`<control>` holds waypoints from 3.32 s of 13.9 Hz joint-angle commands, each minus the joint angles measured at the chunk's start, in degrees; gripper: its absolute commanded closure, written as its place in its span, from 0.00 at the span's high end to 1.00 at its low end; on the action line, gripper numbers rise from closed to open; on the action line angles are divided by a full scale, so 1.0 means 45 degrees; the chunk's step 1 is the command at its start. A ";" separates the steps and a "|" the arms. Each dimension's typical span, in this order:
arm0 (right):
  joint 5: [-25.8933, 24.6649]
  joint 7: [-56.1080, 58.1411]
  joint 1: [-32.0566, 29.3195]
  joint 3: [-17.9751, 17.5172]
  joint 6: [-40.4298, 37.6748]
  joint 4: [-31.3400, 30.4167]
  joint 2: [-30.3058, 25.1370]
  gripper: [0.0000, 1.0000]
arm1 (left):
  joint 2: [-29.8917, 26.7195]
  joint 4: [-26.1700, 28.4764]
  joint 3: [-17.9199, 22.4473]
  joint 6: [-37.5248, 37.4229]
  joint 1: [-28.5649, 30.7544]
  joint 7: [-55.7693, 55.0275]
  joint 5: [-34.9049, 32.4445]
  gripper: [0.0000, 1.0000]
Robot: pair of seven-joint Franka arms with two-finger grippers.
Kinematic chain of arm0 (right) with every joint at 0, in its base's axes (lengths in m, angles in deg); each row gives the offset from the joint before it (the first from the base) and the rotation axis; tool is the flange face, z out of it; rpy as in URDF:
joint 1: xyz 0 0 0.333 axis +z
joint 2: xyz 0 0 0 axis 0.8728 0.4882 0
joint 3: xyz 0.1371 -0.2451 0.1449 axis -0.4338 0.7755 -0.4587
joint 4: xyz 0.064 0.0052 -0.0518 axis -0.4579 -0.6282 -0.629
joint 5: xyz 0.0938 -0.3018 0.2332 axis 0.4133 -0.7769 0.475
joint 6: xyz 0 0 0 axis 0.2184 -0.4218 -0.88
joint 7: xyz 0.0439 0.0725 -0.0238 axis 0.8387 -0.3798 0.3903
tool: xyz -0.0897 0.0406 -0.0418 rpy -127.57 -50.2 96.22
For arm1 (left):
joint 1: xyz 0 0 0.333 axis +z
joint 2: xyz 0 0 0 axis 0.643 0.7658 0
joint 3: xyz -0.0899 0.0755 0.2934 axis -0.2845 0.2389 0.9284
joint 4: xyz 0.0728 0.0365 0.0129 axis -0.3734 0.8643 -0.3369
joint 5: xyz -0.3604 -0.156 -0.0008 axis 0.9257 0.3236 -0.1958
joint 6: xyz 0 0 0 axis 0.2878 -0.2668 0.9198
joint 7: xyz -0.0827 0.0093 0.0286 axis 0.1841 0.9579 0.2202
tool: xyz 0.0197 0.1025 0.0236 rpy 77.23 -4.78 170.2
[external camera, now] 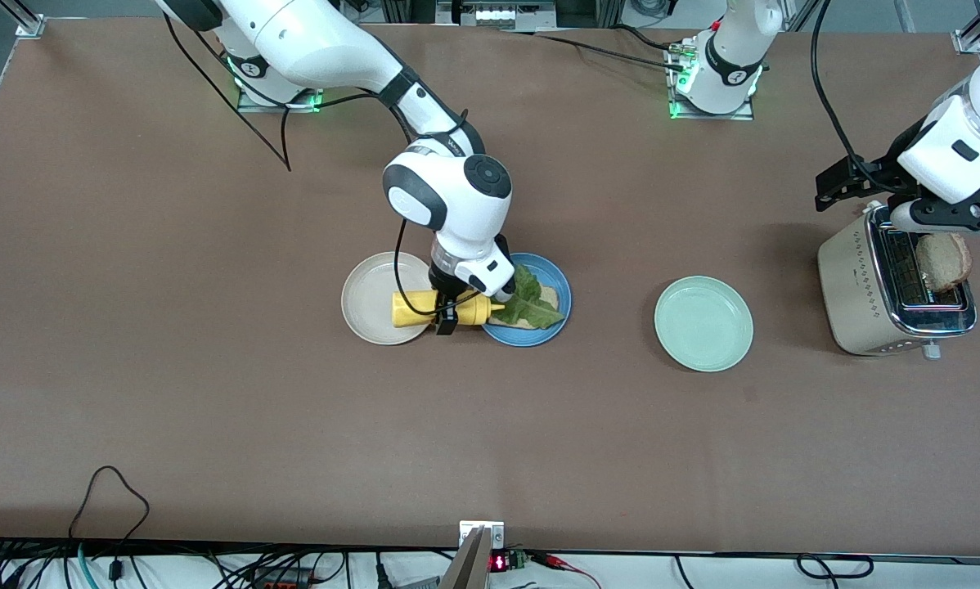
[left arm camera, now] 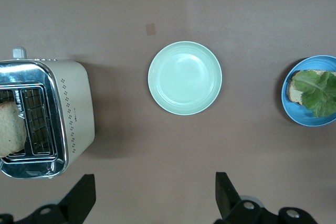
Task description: Make sandwich in blue plate with both arms
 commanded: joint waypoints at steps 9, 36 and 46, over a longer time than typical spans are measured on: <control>0.1973 0.1198 -0.1518 0.0163 -0.0312 0.0488 -0.0826 0.34 | -0.0048 0.0107 0.0207 -0.0860 -0.0093 0.0129 0.0248 1.00; 2.2758 2.1904 -1.2301 0.0202 -0.6422 -0.1856 0.1707 0.37 | 0.4581 0.0927 0.0324 0.2754 0.6156 0.7980 -0.2270 0.42; 2.2898 2.2983 -1.2673 0.0221 -0.6601 -0.1818 0.2804 0.63 | 0.4425 0.0654 -0.0143 0.1851 0.6431 0.8390 -0.2309 0.01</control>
